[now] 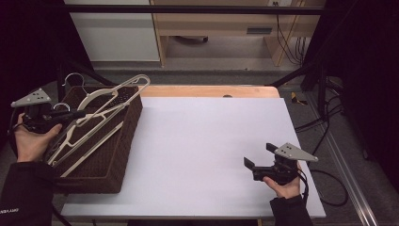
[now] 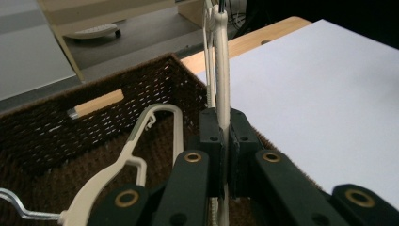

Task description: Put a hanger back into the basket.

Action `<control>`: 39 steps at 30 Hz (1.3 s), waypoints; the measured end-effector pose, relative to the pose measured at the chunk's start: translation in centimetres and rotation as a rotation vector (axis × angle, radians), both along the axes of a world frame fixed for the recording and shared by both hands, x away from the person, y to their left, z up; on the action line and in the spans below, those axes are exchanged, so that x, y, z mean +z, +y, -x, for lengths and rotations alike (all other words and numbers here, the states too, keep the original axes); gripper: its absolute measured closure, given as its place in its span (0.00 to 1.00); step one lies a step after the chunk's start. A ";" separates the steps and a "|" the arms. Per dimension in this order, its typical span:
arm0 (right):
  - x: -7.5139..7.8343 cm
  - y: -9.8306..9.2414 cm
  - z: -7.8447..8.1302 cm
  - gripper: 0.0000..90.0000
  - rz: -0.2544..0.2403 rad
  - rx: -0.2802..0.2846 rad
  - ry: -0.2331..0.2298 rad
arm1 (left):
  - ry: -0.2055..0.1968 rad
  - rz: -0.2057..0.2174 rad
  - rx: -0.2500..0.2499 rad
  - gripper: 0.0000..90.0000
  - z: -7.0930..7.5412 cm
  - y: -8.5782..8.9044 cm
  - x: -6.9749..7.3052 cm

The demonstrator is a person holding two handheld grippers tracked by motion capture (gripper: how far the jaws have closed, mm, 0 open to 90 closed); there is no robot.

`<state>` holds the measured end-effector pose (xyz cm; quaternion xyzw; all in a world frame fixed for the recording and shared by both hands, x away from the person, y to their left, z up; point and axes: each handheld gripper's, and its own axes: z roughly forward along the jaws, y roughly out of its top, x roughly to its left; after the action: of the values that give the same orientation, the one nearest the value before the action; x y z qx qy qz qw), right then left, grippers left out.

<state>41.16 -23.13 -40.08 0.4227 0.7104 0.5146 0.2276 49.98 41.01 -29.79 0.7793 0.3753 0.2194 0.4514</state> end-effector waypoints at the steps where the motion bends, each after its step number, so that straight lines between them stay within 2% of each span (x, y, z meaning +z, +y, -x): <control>1: 0.0 0.0 0.0 0.01 0.001 0.000 -0.001 | 0.003 0.000 0.005 0.96 0.0 0.2 -0.2; 7: 0.0 0.0 0.0 0.01 0.001 0.000 0.000 | 0.015 0.000 0.032 0.96 -0.1 1.3 -1.0; 10: 0.0 0.0 0.0 0.01 0.001 -0.001 -0.005 | 0.016 0.019 0.042 0.96 -0.1 2.0 -1.3; 17: 0.0 0.1 0.0 0.01 -0.001 0.001 0.001 | 0.032 0.031 0.085 0.96 0.1 3.5 -2.2; 22: -0.1 0.1 -0.1 0.01 0.002 -0.001 0.000 | 0.051 0.044 0.086 0.96 0.6 4.2 -3.0; 27: -0.2 0.1 -0.1 0.01 0.012 0.002 0.003 | 0.104 -0.022 0.104 0.96 0.8 4.2 -4.4; 31: -0.3 0.1 -0.2 0.01 0.015 0.002 0.008 | 0.130 -0.009 0.097 0.96 0.6 3.8 -5.6; 36: -0.1 0.0 -0.1 0.01 0.012 0.005 0.003 | 0.175 -0.026 0.098 0.96 0.2 3.0 -7.0; 39: -0.1 0.0 -0.1 0.01 0.010 0.006 0.005 | 0.186 0.002 0.107 0.96 0.1 3.1 -7.4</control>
<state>41.25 -23.11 -40.15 0.4206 0.7148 0.5107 0.2265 49.84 44.13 -37.15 0.7747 0.4568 0.1698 0.4030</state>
